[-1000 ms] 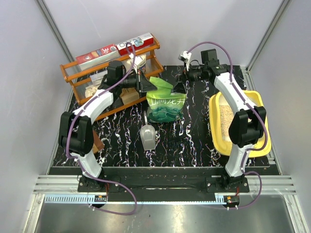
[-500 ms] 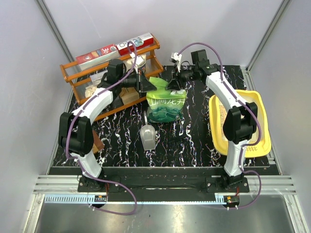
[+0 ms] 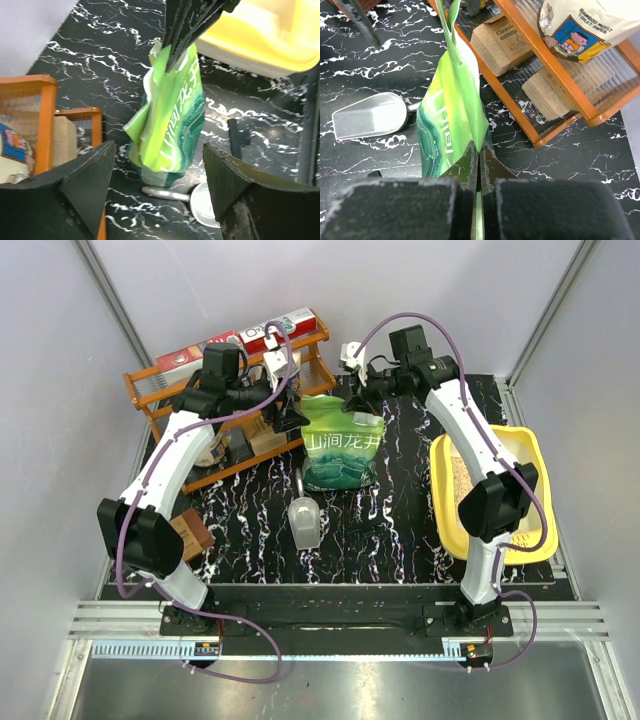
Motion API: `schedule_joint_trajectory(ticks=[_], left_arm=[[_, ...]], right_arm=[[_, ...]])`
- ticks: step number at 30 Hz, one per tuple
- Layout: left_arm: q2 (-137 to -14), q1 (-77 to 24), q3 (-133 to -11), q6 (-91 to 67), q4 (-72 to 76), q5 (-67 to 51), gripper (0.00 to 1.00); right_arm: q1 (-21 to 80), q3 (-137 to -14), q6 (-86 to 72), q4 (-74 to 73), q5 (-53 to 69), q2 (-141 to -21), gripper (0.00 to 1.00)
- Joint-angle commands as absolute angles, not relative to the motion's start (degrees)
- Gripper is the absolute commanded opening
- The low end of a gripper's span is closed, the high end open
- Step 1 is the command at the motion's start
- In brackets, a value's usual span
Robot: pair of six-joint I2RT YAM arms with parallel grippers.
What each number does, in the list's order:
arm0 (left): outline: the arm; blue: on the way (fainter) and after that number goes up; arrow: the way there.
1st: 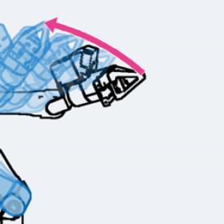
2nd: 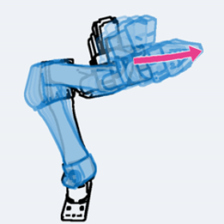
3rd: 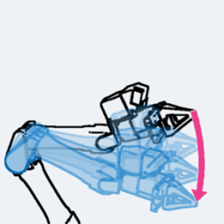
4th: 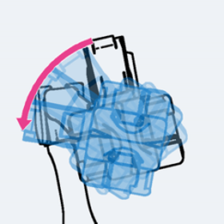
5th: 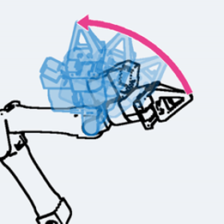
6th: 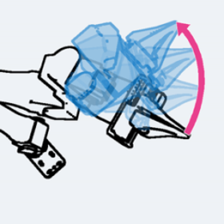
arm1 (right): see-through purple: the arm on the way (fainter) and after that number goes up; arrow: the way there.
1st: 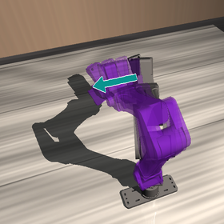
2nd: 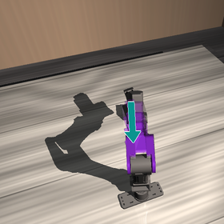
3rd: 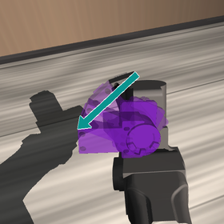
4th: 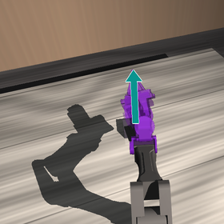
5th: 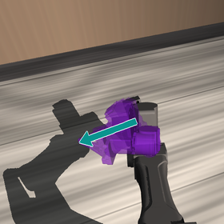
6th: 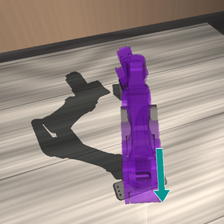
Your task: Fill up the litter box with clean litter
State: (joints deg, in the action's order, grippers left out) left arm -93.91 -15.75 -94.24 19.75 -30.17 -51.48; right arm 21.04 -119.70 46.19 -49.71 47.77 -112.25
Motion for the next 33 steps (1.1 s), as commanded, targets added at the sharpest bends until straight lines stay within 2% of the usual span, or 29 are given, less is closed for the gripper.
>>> schedule_joint_trajectory(ticks=[1, 13, 16, 17, 18, 23, 24, 26, 27, 30, 31, 33], left_arm=[[-92.11, -16.7, -96.85, 33.57, -34.28, -47.55, 0.76], [-96.94, -23.29, -99.66, 39.2, -35.16, -47.56, 0.75], [-98.52, -24.17, -100.55, 40.34, -35.16, -47.02, 0.7], [-98.79, -24.43, -100.72, 40.6, -35.16, -47.11, 0.68], [-99.4, -24.61, -100.72, 40.69, -35.16, -46.76, 0.57], [-100.63, -25.05, -101.78, 43.24, -38.49, -46.32, 0.25], [-100.55, -25.14, -101.78, 42.89, -38.58, -46.49, 0.14], [-100.11, -25.14, -101.34, 41.76, -38.58, -46.76, 0.04], [-99.93, -25.05, -101.25, 41.49, -38.58, -46.58, 0.0], [-97.92, -25.14, -99.24, 37.8, -36.13, -45.62, 0.0], [-97.04, -25.05, -97.23, 36.66, -33.16, -45.18, 0.0], [-94.05, -25.05, -94.32, 32.53, -29.03, -43.43, 0.0]], right_arm=[[23.63, -123.14, 51.68, -48.78, 46.58, -105.65, 0.0], [26.72, -127.0, 49.14, -48.52, 46.32, -106.87, 0.0], [26.89, -128.84, 47.73, -48.78, 47.11, -107.66, 0.0], [26.81, -129.11, 47.38, -48.87, 47.37, -107.75, 0.0], [26.81, -129.11, 47.11, -48.87, 47.37, -107.84, 0.0], [26.81, -125.6, 48.25, -49.75, 45.62, -105.65, 0.0], [26.81, -124.03, 46.86, -49.14, 44.75, -105.12, 0.07], [26.72, -121.74, 42.3, -46.16, 39.24, -103.72, 0.24], [26.72, -118.51, 36.53, -41.71, 36.68, -101.8, 0.43], [26.46, -110.26, 27.29, -33.35, 27.97, -96.52, 0.72], [26.37, -108.56, 26.03, -32.09, 26.82, -95.2, 0.77], [26.37, -105.48, 22.53, -31.46, 23.57, -92.47, 0.79]])
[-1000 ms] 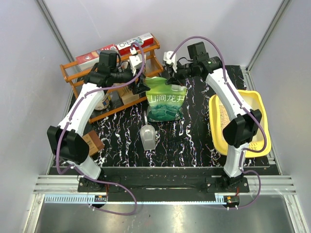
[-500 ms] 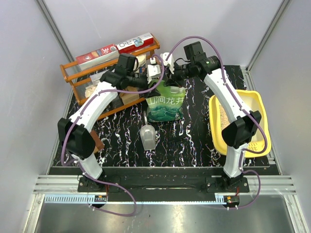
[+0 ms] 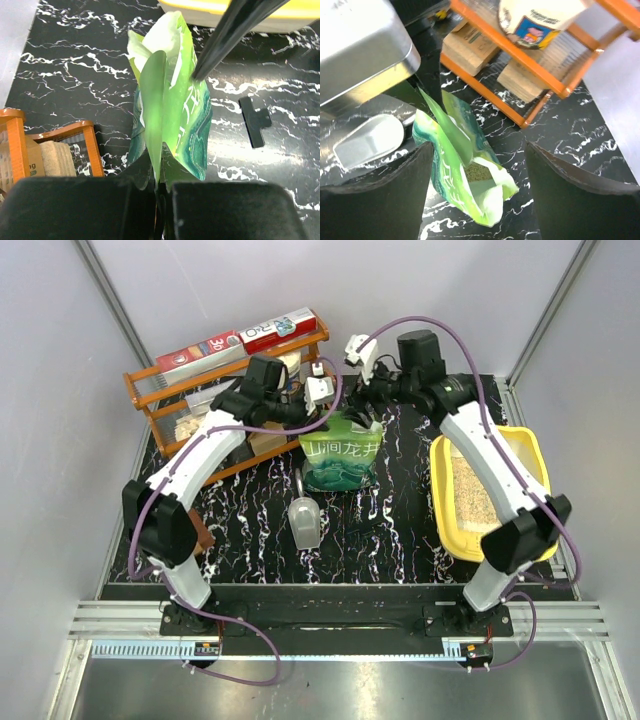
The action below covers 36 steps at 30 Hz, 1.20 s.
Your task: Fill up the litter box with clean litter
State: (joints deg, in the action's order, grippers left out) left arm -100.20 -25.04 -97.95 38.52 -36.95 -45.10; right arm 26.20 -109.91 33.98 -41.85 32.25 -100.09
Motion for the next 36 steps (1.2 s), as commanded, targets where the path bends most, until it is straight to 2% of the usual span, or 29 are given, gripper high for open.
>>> schedule_joint_trajectory(ticks=[1, 4, 11, 25, 28, 33, 36], left_arm=[[-93.0, -25.05, -91.26, 31.13, -24.83, -42.9, 0.0], [-89.92, -25.05, -87.64, 26.3, -19.88, -41.66, 0.0], [-88.16, -25.14, -84.73, 21.1, -16.53, -42.89, 0.0], [-86.31, -25.14, -82.88, 18.02, -13.97, -42.01, 0.0], [-86.13, -25.05, -82.97, 18.54, -13.71, -41.92, 0.0], [-86.48, -25.05, -83.67, 19.95, -14.85, -44.38, 0.0], [-86.57, -25.14, -83.67, 19.34, -14.59, -44.91, 0.0]], right_arm=[[26.37, -105.38, 20.93, -32.51, 22.16, -92.11, 0.8], [26.37, -107.57, 14.87, -39.7, 13.22, -93.25, 0.81], [26.19, -117.59, 5.98, -57.82, 10.11, -103.26, 0.75], [26.1, -113.38, 4.22, -59.06, 7.65, -105.29, 0.66], [26.1, -112.59, 1.07, -59.77, 8.43, -106.61, 0.65], [26.19, -112.76, -9.67, -59.76, 12.04, -108.19, 0.68], [26.19, -114.78, -10.11, -61.08, 6.61, -109.6, 0.66]])
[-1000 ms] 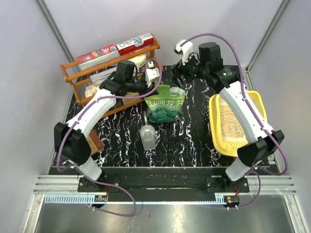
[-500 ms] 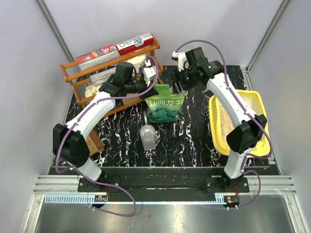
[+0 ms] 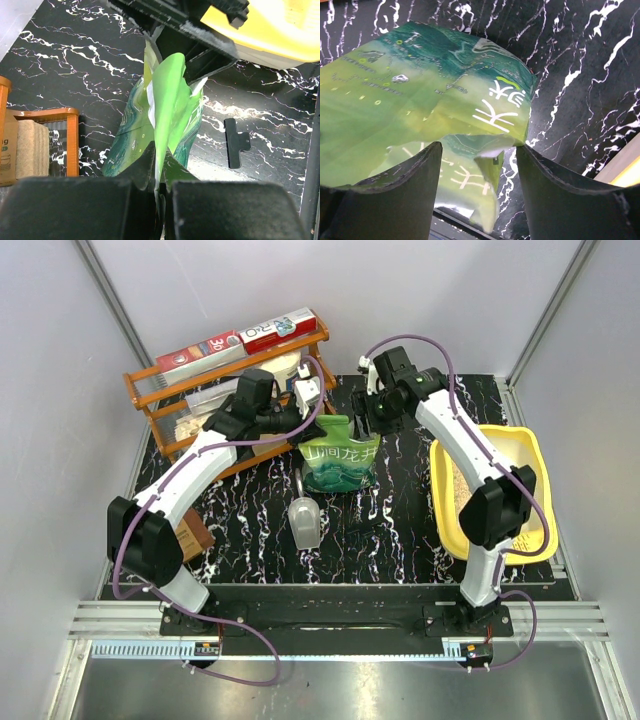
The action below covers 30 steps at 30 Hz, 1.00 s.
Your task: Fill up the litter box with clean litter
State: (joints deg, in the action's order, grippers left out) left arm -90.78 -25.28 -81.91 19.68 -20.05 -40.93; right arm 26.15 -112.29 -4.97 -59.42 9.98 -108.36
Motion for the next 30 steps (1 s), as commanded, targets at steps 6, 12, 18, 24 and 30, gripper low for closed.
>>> schedule_joint_trajectory(ticks=[6, 12, 18, 24, 30], left_arm=[[-85.96, -25.14, -83.5, 20.82, -15.81, -43.25, 0.0], [-85.25, -25.14, -83.06, 23.03, -16.61, -42.45, 0.0], [-85.43, -25.14, -83.06, 23.29, -16.35, -40.96, 0.0], [-87.27, -24.17, -84.98, 23.82, -13.8, -38.41, 0.0], [-88.85, -22.94, -88.76, 27.68, -11.34, -37.35, 0.0]], right_arm=[[22.95, -114.08, -12.65, -63.1, -2.37, -107.23, 0.63], [19.25, -110.74, -12.66, -64.78, -3.61, -105.82, 0.64], [18.98, -116.44, -11.43, -64.16, -0.54, -107.84, 0.57], [19.95, -127.25, -7.83, -64.68, 6.5, -113.72, 0.0], [21.36, -135.17, -5.89, -65.48, 3.08, -117.68, 0.0]])
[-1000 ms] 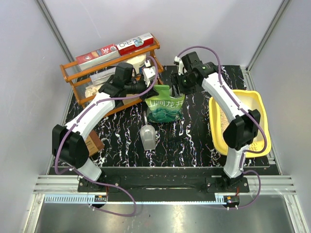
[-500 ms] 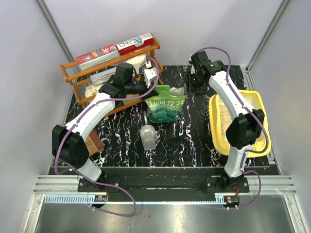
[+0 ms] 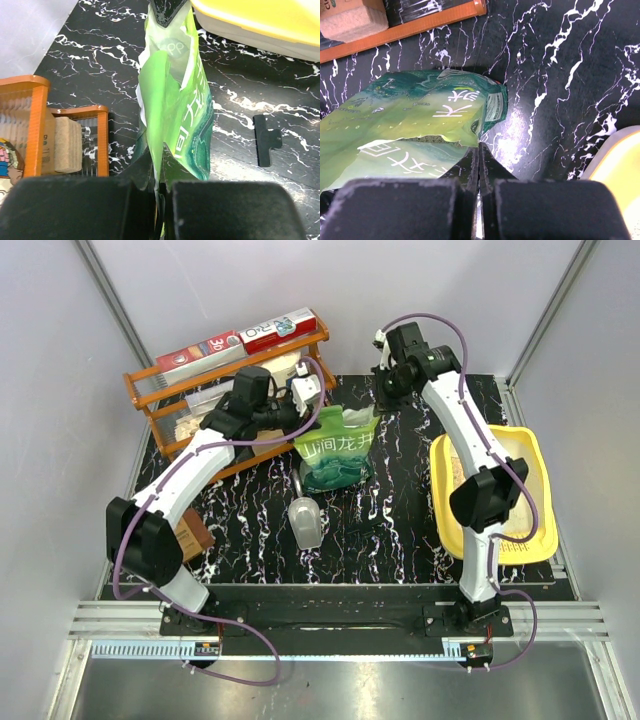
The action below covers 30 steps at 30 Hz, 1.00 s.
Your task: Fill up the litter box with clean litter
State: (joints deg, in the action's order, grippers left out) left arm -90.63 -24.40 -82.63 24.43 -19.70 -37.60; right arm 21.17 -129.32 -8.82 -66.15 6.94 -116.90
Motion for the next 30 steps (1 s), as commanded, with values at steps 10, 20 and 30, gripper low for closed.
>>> schedule_joint_trajectory(ticks=[10, 20, 30], left_arm=[[-90.97, -22.59, -92.02, 27.25, -9.58, -40.6, 0.0], [-90.88, -25.22, -89.83, 25.4, -8.61, -41.48, 0.0], [-89.47, -26.37, -88.51, 27.15, -10.02, -40.26, 0.0]], right_arm=[[21.45, -152.74, 8.78, -76.27, -0.88, -126.38, 0.0], [22.67, -145.11, 3.87, -78.31, 6.24, -125.42, 0.36], [26.72, -146.87, 6.85, -78.84, -3.22, -127.97, 0.58]])
